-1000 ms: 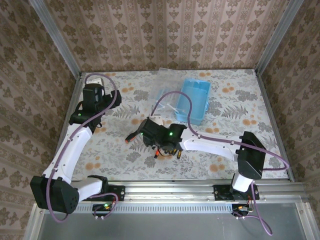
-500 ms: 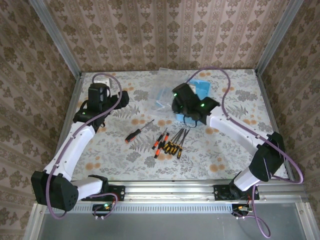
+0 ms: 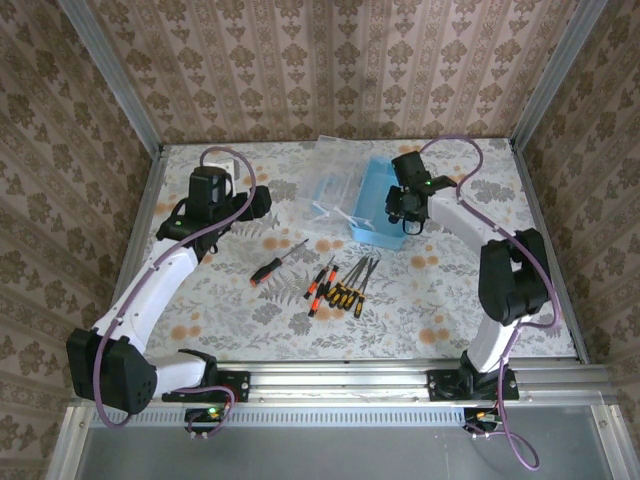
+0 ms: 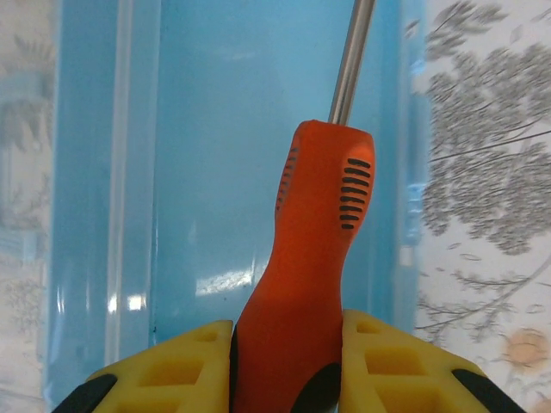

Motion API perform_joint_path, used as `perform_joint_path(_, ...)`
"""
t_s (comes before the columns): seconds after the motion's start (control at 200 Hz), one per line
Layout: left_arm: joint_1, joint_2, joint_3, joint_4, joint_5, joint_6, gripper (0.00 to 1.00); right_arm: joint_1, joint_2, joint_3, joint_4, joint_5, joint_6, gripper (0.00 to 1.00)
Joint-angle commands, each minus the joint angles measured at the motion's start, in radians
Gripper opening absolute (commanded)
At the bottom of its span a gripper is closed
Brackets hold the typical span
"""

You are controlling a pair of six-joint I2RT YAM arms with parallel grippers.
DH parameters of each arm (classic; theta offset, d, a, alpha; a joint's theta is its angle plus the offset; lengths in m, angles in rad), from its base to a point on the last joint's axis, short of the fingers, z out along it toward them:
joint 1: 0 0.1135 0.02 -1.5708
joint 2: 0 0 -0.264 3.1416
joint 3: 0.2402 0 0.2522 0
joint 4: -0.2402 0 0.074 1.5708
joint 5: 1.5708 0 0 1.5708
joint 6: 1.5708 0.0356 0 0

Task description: Pack the tool kit

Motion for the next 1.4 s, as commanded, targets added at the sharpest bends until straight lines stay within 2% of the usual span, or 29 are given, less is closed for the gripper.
perform_joint_path(0.0,-0.007,-0.010,0.001,0.004,-0.017,0.014,0.89,-0.009,0.027,0.014,0.051,-0.081,-0.022,0.25)
perform_joint_path(0.515,-0.043,-0.030,0.003,-0.002,-0.069,0.049,0.89,-0.039,0.197,0.100,0.031,-0.144,-0.035,0.25)
perform_joint_path(0.72,-0.045,-0.029,0.003,-0.003,-0.074,0.053,0.89,-0.048,0.237,0.146,-0.003,-0.170,-0.061,0.31)
perform_joint_path(0.83,-0.045,-0.027,0.003,-0.002,-0.076,0.055,0.89,-0.048,0.241,0.166,-0.036,-0.179,-0.073,0.36)
perform_joint_path(1.23,-0.045,-0.038,0.004,-0.007,-0.101,0.070,0.90,-0.050,0.204,0.198,-0.101,-0.154,-0.099,0.39)
perform_joint_path(1.395,-0.045,-0.039,0.005,-0.010,-0.105,0.071,0.90,-0.051,0.195,0.192,-0.109,-0.149,-0.097,0.46)
